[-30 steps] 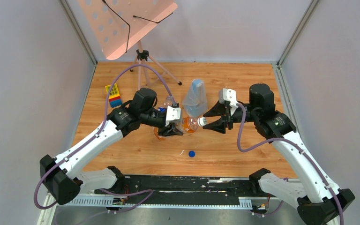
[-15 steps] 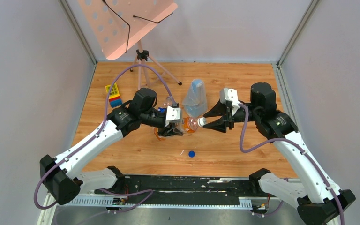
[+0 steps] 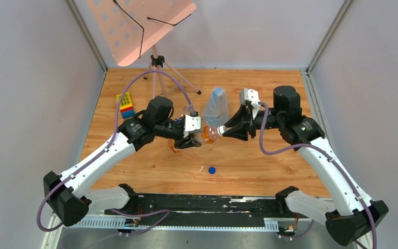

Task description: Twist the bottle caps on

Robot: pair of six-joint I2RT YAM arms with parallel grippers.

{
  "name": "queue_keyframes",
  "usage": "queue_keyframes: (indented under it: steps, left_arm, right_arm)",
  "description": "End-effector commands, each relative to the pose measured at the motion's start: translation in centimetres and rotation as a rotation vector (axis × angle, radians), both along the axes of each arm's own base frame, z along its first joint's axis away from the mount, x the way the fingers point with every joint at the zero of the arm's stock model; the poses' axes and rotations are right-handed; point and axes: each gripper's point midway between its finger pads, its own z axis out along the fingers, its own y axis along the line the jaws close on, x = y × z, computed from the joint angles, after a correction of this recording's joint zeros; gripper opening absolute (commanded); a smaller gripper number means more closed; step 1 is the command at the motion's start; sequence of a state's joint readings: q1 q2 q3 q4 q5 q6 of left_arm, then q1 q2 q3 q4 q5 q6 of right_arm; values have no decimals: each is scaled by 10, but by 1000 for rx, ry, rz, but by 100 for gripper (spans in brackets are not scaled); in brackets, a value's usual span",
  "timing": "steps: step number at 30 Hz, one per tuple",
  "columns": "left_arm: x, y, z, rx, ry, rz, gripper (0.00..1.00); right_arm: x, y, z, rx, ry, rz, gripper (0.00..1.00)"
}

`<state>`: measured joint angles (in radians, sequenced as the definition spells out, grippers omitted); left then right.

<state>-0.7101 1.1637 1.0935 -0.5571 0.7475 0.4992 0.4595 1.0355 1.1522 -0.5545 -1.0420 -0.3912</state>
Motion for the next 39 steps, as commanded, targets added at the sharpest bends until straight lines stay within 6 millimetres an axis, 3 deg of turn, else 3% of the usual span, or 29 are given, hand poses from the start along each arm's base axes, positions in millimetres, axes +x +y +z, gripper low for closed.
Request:
queue_keyframes:
  steps: [1,4,5,6,7,8,9,12,15,20,25,28,34,39]
  left_arm:
    - [35,-10,40,-51,-214,162,0]
    - [45,-14,49,-43,-370,240,0]
    - [59,-12,52,-45,-437,325,0]
    - [55,-16,57,-52,-499,319,0]
    - [69,-10,62,-50,-579,417,0]
    - [65,-16,68,-50,-671,415,0]
    - [77,-9,73,-52,-763,524,0]
    - [70,-22,78,-1,-1025,543,0]
    - [69,-28,77,16,-1086,578,0]
    - [65,-25,57,57,-1013,543,0]
    - [60,-10,36,69,-833,486,0]
    - [49,-2,17,85,-680,372,0]
    - [26,12,4,94,-436,178,0]
    - [7,7,13,55,-293,64,0]
  right_arm:
    - [11,8,3,-5,221,-70,0]
    - [32,13,-3,-17,445,-221,0]
    - [43,14,-7,-18,526,-301,0]
    - [54,14,-12,-17,622,-392,0]
    - [67,13,-18,-10,715,-490,0]
    - [76,13,-24,4,828,-576,0]
    - [81,15,-30,16,934,-625,0]
    - [80,27,-38,29,1147,-622,0]
    - [83,31,-37,37,1213,-624,0]
    - [83,23,-16,75,1066,-611,0]
    - [73,13,7,83,805,-534,31]
    - [60,4,25,85,581,-466,47]
    - [20,-8,42,93,174,-254,63]
    - [-9,-12,35,86,-36,-90,65]
